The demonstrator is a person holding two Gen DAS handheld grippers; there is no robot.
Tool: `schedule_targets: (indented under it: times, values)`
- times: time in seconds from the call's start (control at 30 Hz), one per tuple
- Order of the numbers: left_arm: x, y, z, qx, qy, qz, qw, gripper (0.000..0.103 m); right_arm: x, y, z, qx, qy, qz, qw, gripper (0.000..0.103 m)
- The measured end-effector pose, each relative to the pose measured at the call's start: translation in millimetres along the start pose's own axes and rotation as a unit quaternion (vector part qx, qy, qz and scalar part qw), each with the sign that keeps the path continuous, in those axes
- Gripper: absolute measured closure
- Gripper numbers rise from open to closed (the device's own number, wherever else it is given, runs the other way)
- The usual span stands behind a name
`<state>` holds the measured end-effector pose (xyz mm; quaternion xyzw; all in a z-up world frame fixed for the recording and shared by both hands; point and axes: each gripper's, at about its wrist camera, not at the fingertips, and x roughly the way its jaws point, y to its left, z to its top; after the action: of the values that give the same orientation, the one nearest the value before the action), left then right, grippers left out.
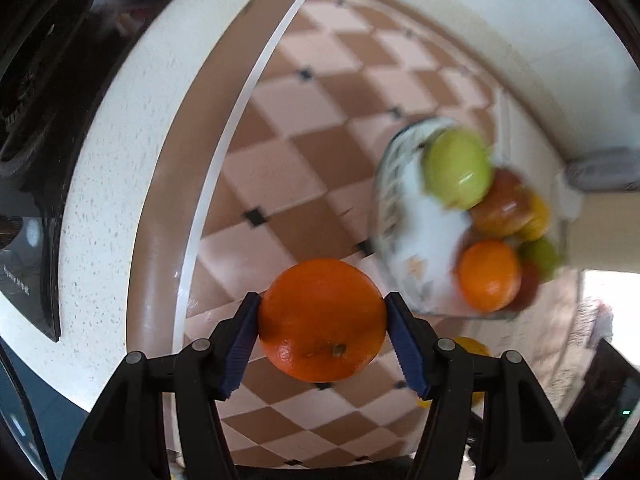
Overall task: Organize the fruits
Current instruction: 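Carry the tangerine with the left tool while the right tool carries the lemon to the plate, then open the right tool to drop the lemon on the plate while the left tool releases the tangerine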
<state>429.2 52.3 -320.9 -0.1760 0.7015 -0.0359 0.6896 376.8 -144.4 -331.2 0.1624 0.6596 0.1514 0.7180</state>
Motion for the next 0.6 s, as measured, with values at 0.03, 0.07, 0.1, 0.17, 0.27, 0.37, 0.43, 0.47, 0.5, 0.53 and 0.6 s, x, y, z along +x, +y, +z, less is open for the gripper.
schedule_targets:
  times: [0.03, 0.07, 0.1, 0.17, 0.27, 0.37, 0.43, 0.47, 0.5, 0.53, 0.6]
  values:
    - [-5.6, -2.2, 3.7, -0.002, -0.004, -0.009, 1.0, 0.043, -4.0, 3.9, 6.8, -0.001, -0.01, 0.003, 1.0, 0.037]
    - [-10.9, -5.5, 9.2, -0.003, -0.006, -0.017, 0.9998, 0.043, -4.7, 7.1, 11.5, -0.003, -0.013, 0.004, 1.0, 0.037]
    - [-16.1, -8.5, 18.6, -0.007, -0.008, -0.027, 0.9996, 0.043, -5.3, 9.8, 19.9, -0.001, -0.019, 0.004, 1.0, 0.037]
    - [-17.8, -13.0, 30.1, -0.015, -0.009, -0.035, 0.9992, 0.043, -3.3, 12.7, 31.6, -0.001, -0.024, 0.004, 1.0, 0.037]
    - [-8.3, -12.9, 52.8, -0.024, 0.008, -0.044, 0.9987, 0.043, 4.4, 12.5, 44.7, 0.011, -0.021, 0.008, 1.0, 0.037]
    - [10.5, -19.8, 66.3, -0.026, 0.033, -0.041, 0.9983, 0.043, 12.0, 10.7, 53.4, 0.026, -0.011, 0.012, 1.0, 0.037]
    - [19.3, -23.9, 70.5, -0.027, 0.045, -0.034, 0.998, 0.043, 11.4, 6.8, 55.1, 0.034, -0.011, 0.022, 0.999, 0.037]
    - [20.8, -24.0, 72.2, -0.027, 0.046, -0.027, 0.9982, 0.043, 10.8, 7.4, 56.6, 0.036, -0.013, 0.02, 0.999, 0.037]
    - [22.6, -23.5, 74.3, -0.027, 0.046, -0.021, 0.9984, 0.042, 8.7, 8.1, 58.9, 0.037, -0.017, 0.02, 0.999, 0.037]
    - [22.8, -23.1, 76.3, -0.028, 0.046, -0.022, 0.9983, 0.042, 7.6, 9.6, 63.3, 0.038, -0.019, 0.018, 0.999, 0.037]
    - [23.6, -21.4, 80.3, -0.035, 0.046, -0.028, 0.9979, 0.042, 5.4, 12.1, 67.2, 0.031, -0.021, 0.008, 0.999, 0.037]
